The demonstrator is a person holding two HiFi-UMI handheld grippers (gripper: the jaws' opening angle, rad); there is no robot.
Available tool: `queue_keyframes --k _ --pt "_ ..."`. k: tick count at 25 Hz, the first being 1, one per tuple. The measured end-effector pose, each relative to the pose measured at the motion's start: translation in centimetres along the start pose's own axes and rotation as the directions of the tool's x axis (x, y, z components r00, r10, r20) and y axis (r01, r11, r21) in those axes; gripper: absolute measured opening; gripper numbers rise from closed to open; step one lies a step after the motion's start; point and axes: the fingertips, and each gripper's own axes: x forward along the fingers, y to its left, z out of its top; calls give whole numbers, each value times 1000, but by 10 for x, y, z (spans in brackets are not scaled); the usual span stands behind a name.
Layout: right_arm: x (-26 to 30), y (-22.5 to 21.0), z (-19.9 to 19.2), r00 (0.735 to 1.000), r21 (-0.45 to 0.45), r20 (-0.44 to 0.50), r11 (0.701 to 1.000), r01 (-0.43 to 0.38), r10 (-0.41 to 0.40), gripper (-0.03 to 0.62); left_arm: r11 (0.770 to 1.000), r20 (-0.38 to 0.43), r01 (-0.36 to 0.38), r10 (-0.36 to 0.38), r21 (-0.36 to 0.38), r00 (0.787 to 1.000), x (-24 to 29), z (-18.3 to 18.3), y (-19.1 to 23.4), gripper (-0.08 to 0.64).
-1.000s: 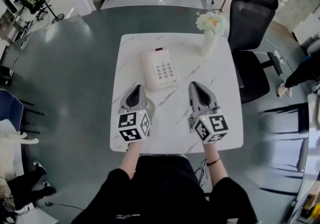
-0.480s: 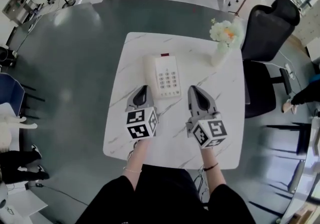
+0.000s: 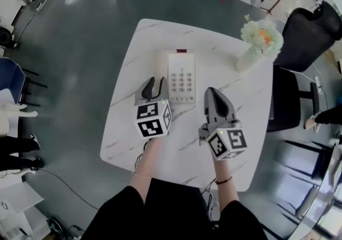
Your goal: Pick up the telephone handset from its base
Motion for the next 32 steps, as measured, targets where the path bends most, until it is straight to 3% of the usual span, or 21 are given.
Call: queue_keyframes --k 9,21,27,32 --pt "13 -14 -8 1000 45 -8 999 -19 19 -8 998 -85 -64 64 7 994 33 -16 5 232" --pt "20 -18 -15 999 71 -16 997 -28 29 -8 997 -172 -80 83 22 982 52 -30 9 238" --pt "19 -19 -14 1000 73 -15 997 -20 22 -8 985 -226 -121 146 120 963 55 -37 14 232" --pt "18 -19 -16 1000 66 -19 998 -16 17 -8 984 -223 -140 161 107 961 56 -36 15 224"
